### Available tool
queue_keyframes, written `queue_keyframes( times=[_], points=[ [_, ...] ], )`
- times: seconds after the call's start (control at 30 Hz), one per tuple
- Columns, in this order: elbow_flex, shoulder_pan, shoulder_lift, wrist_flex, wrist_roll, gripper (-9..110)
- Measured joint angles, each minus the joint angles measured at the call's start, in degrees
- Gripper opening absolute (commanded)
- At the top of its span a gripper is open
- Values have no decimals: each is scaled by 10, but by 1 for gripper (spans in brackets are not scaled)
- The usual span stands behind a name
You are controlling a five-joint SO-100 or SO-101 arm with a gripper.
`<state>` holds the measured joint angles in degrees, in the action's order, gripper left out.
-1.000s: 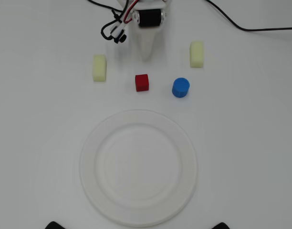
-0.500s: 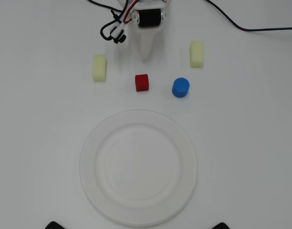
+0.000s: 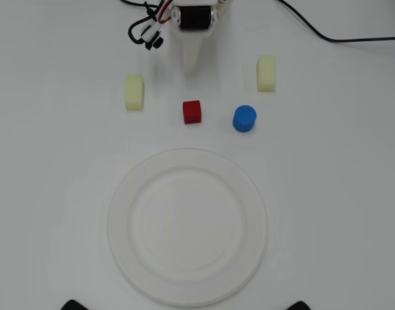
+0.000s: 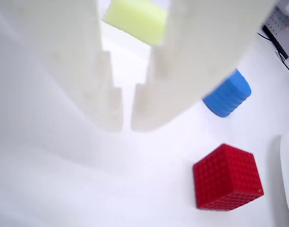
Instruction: Grasp a blue block and put it in the dish.
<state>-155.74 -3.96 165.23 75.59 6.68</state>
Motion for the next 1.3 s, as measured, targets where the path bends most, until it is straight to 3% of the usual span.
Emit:
queue_keyframes(
  times=[0.23,0.4,0.93,1.3],
  points=[
    [207,-18,-280,29,76,6],
    [354,-35,-429,88,90,20],
    [430,-201,-567,80,76,28],
    [571,-248,-738,73,80,28]
  ],
)
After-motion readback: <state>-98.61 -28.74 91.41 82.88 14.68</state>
